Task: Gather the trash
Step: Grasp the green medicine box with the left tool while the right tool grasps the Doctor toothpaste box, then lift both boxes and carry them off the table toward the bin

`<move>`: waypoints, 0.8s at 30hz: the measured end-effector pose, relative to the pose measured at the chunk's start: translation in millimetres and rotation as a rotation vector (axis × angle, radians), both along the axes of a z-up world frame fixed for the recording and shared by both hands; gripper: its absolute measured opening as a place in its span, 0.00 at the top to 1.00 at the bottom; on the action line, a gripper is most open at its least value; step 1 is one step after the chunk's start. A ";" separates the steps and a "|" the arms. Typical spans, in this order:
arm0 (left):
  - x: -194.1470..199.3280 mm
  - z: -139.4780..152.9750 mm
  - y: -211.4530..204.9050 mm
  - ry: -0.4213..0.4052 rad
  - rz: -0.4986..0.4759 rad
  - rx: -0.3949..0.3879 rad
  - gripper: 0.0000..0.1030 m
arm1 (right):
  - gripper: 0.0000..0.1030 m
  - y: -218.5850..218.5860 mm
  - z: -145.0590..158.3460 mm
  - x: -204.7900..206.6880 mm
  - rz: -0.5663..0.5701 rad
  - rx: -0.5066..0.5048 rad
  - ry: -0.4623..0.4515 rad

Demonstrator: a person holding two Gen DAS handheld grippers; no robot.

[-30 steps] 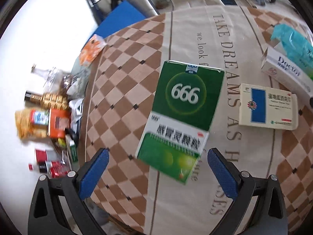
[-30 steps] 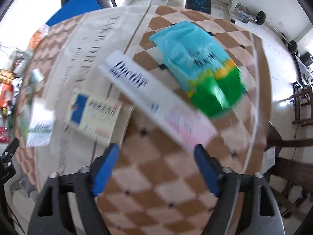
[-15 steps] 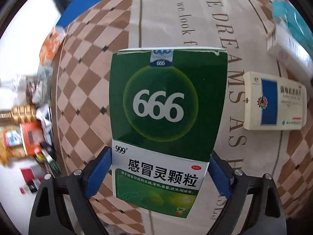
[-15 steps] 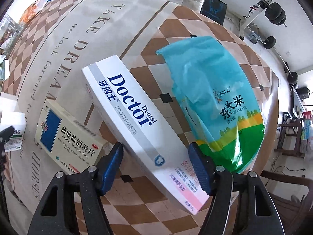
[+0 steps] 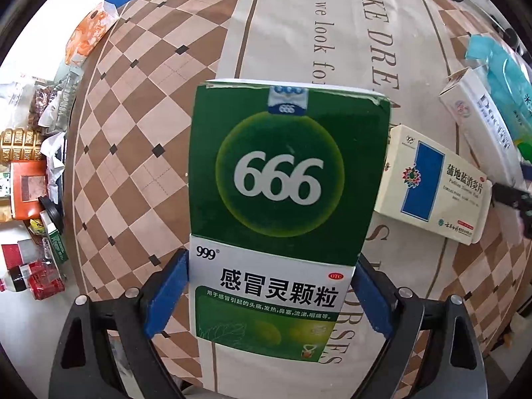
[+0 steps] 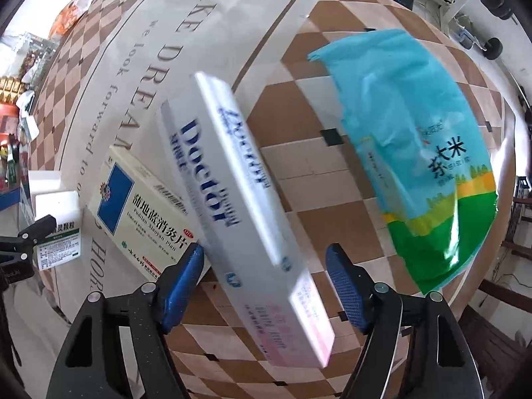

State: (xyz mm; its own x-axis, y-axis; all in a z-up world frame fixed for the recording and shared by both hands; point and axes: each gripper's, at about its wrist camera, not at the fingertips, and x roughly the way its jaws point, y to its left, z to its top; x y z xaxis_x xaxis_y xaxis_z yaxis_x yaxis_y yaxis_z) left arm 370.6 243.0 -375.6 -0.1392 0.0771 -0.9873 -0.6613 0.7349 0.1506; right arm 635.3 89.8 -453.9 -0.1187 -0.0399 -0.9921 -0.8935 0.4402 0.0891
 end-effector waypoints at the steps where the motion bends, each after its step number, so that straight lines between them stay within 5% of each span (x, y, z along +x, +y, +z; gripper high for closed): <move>1: -1.0 1.7 -1.5 -0.006 0.004 0.008 0.13 | 0.35 -1.2 -2.7 -4.2 -0.001 -0.007 -0.003; 3: -5.4 5.3 -1.9 -0.028 0.035 -0.001 0.15 | 0.45 -6.4 -6.9 -3.4 -0.030 -0.008 -0.013; 12: -64.4 15.8 -38.8 -0.084 0.321 -0.082 0.14 | 0.47 -97.3 2.2 -23.6 -0.274 0.041 0.132; 18: -59.9 11.1 -73.5 -0.049 0.267 -0.007 0.14 | 0.47 -131.4 -6.5 -59.0 -0.300 0.012 0.125; 24: -39.2 9.0 -74.4 -0.030 0.223 0.040 0.14 | 0.47 -107.4 -13.2 -83.9 -0.202 -0.010 0.025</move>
State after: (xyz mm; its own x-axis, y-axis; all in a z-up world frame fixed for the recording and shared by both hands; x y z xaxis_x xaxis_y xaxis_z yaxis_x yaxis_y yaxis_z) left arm 331.5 168.5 -366.6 -0.1277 0.0869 -0.9880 -0.8111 0.5642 0.1544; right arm 551.5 -17.6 -467.2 -0.1496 -0.0229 -0.9885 -0.7845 0.6113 0.1045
